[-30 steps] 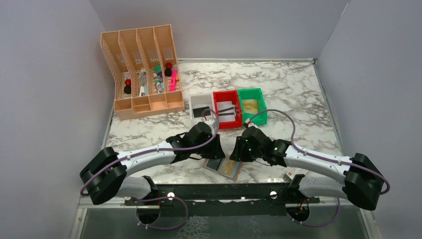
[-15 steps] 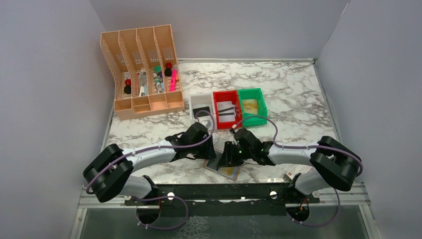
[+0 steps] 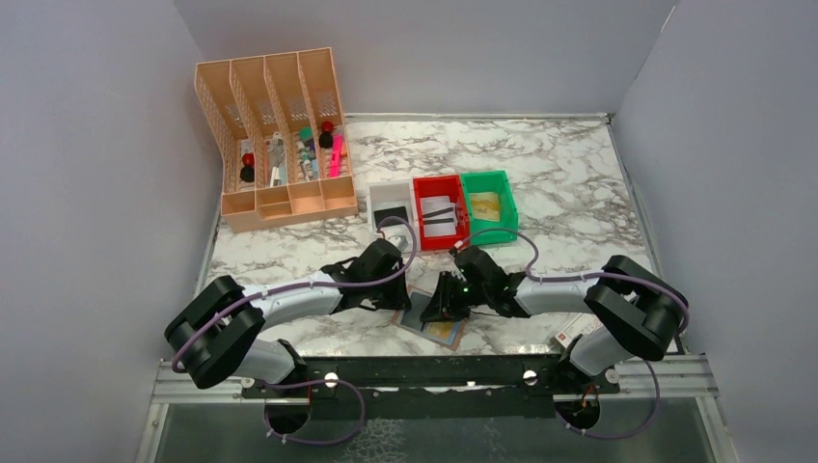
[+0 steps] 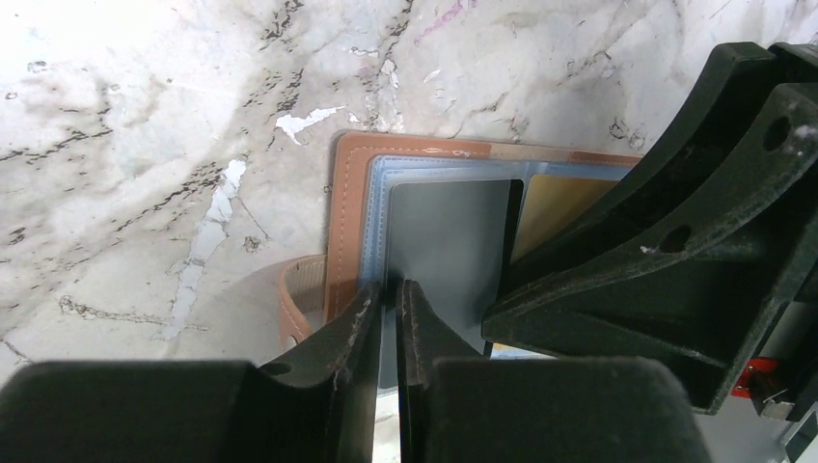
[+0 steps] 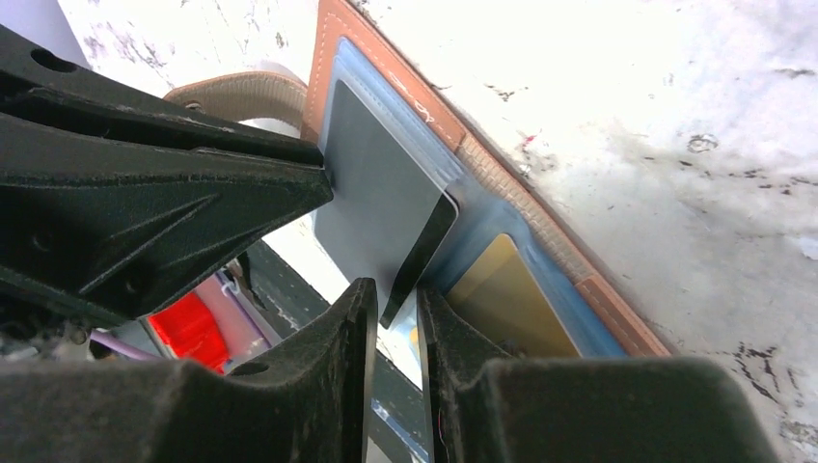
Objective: Take the credit cards out of the card holder
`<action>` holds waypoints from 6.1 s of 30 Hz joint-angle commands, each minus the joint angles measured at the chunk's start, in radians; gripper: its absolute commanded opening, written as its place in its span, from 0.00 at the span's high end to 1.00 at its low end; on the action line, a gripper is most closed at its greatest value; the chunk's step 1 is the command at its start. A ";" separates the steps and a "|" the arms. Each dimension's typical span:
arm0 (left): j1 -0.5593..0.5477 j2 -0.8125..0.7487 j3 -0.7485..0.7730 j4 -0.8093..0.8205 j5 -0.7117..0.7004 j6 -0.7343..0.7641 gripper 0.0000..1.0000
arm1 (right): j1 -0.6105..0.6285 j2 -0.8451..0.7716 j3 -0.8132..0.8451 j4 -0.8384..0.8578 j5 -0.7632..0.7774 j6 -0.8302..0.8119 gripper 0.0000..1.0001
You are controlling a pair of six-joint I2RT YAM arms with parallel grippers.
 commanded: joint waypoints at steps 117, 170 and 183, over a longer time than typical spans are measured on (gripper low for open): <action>0.300 -0.320 0.106 -0.247 -0.171 0.064 0.31 | -0.206 -0.267 0.411 -0.281 0.297 -0.820 0.99; 0.479 -0.547 0.127 -0.415 -0.371 0.248 0.16 | 0.019 0.182 0.709 -0.243 0.493 -1.443 0.77; 0.462 -0.472 -0.001 -0.067 0.304 0.094 0.25 | 0.018 -0.300 0.180 -0.471 0.476 -0.409 0.76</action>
